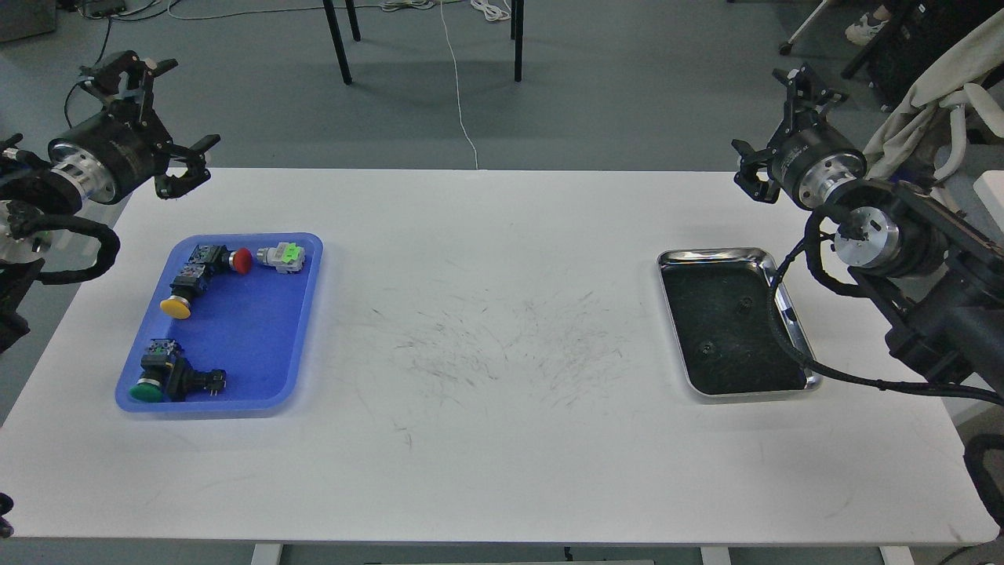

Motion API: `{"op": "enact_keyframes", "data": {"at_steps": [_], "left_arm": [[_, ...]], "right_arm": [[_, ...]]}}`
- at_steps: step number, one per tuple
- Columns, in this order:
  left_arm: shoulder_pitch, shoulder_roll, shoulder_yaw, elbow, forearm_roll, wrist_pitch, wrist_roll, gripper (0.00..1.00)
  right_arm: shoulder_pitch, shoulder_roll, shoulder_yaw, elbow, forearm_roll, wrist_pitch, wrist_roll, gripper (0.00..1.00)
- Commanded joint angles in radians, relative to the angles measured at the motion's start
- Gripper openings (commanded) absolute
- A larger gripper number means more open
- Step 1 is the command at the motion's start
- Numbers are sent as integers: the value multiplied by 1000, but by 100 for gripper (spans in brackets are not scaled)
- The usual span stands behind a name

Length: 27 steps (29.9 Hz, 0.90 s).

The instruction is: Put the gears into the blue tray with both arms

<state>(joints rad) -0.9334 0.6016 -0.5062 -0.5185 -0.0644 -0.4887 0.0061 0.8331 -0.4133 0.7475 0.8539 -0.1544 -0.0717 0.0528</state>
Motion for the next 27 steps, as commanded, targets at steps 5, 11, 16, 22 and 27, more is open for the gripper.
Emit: {"op": "enact_keyframes", "data": {"at_steps": [5,11,16,22,27], "left_arm": [[1,-6,-9,0,-6,1,-3,98],[-1,-5,-9,0,-11,2,-2,98],[-1,-3,-6,-3,-9,0,-2,98],[-2,6,5,-6,-9,0,-2,98],[-4,7,5,-9,-8,0,-1,98]], "right_arm": [[-5,-1,21,-1,0,0,2,99],[-5,5,21,-4,-2,4,2,99],[-3,-2,9,-4,-5,78,2,99],[-5,-16,6,1,-10,95,2,99],[-6,-33,3,-1,-11,144,4,99]]}}
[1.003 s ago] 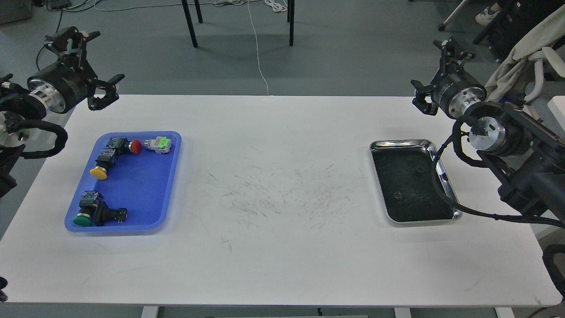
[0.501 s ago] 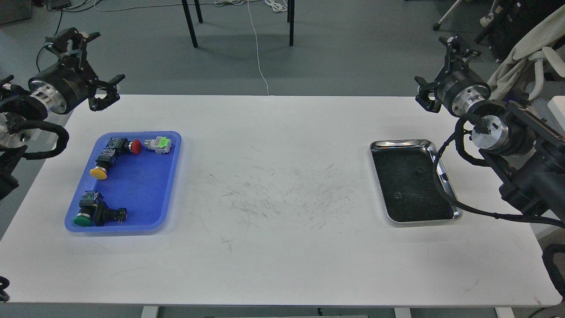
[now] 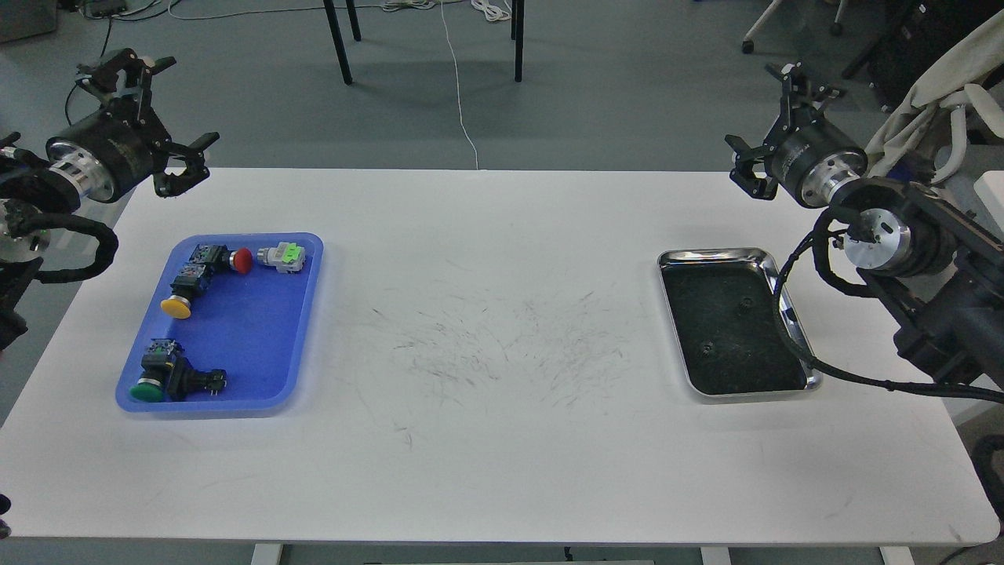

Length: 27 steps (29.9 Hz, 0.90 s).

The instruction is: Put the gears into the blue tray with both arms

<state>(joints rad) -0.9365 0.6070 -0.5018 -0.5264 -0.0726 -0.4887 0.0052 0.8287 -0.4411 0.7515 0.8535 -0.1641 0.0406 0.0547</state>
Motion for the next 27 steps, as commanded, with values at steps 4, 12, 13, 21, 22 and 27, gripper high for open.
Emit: {"op": "enact_keyframes", "data": {"at_steps": [4,12,13,21,22,27], "left_arm": [[1,2,0,-1,0,0,-1,98],[-1,-4,2,-1,0,0,-1,98],[1,-4,2,-1,0,0,-1,98],[-1,-6,2,2,0,0,-1,99],[-1,-6,3,3,0,0,-1,99],[4,-6,6,0,2,0,-8,99]], "right_arm": [[-2,-13,-11,1,-3,51,2,99],[3,-15,-21,-2,-8,51,2,99],[4,-15,-23,-2,-8,51,2,99],[3,-22,-35,-1,-8,50,2,99],[3,-25,-38,-1,-8,50,2,99],[3,-28,-41,-1,-8,48,2,99]]}}
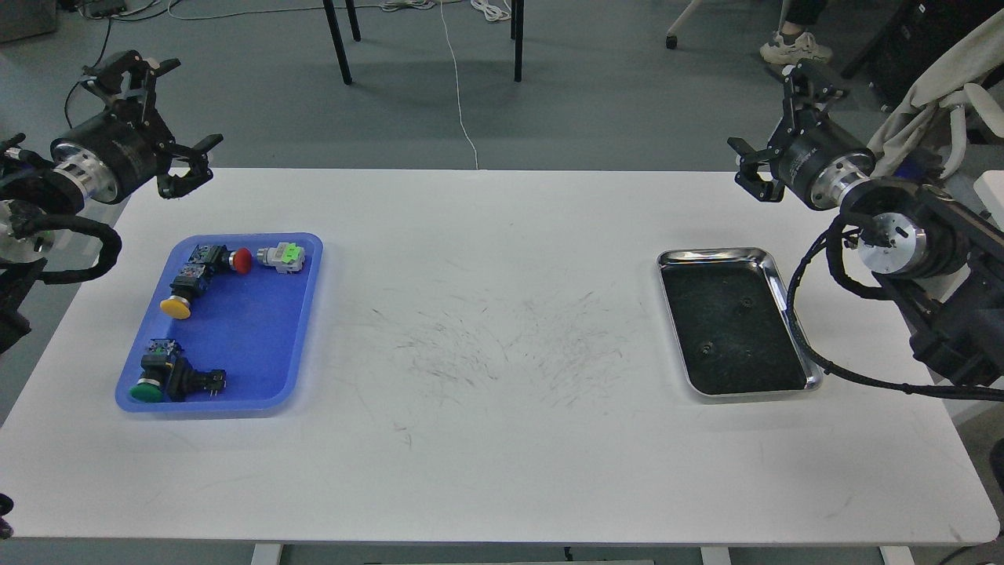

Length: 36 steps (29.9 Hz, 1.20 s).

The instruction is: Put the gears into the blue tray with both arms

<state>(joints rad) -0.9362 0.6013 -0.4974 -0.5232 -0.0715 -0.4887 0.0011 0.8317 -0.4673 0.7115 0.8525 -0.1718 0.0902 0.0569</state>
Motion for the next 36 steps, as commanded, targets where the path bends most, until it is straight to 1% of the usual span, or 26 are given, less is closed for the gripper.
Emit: {"op": "enact_keyframes", "data": {"at_steps": [1,6,11,13,19,23,27,31,36], "left_arm": [[4,2,-1,-3,-2,0,-4,99],[0,0,-12,28,-11,0,3,99],[2,8,-15,31,-14,0,13,99],[2,6,-18,35,-16,0,-1,99],[0,6,-26,32,-21,0,-13,98],[-1,6,-53,34,-19,0,-13,99],[-3,-3,-43,34,-19,0,-15,99],[-4,-11,-38,34,-7,0,-15,99],[-1,-41,5,52,-2,0,-16,99]], "right_arm": [[0,-4,-1,0,0,-1,0,99],[1,-7,-3,0,0,-1,0,99],[1,-8,-3,2,0,-1,0,99],[1,-8,-3,2,0,-1,0,99],[3,-25,-10,3,-2,-3,0,99],[18,-36,-87,3,-3,-3,-5,99],[61,-85,-171,7,-12,-4,-20,99],[115,-143,-266,17,-12,-3,-40,99],[182,-211,-383,34,-15,8,-78,99]]}}
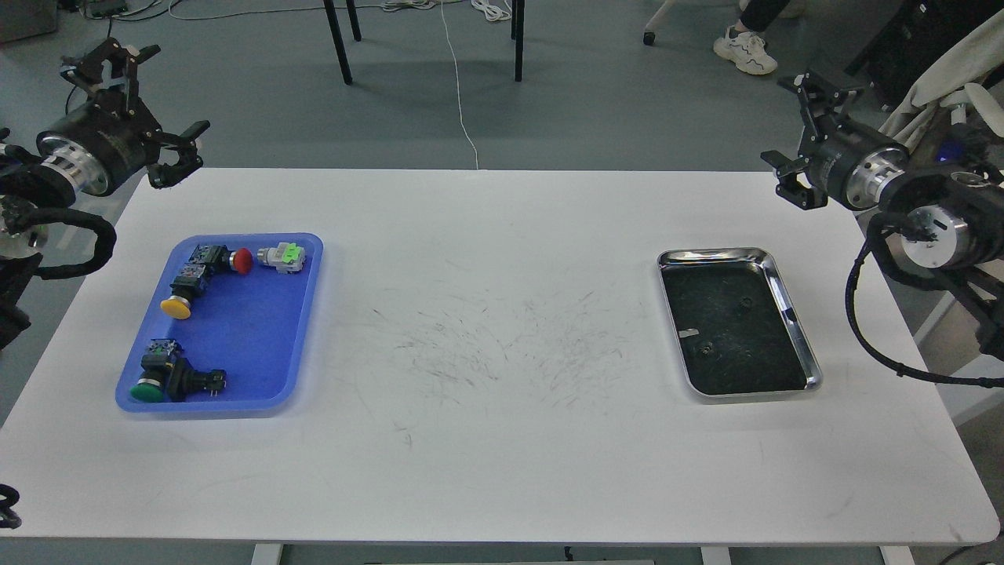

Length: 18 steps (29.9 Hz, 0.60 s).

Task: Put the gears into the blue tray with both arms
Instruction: 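Move the right gripper down over the steel tray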

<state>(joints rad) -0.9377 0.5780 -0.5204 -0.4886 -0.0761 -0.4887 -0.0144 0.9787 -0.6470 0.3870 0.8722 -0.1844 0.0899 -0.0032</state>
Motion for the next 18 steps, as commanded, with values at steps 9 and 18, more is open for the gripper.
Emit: {"op": "enact_keyframes", "data": {"at_steps": [9,18], "left_arm": [[5,-70,62,70,9,0,-50,99],[-3,-104,123,70,18,38,-84,99]], "right_arm": [[164,-100,-278,34,-87,8,-84,99],[267,-106,-470,86,-271,8,-135,97]]}}
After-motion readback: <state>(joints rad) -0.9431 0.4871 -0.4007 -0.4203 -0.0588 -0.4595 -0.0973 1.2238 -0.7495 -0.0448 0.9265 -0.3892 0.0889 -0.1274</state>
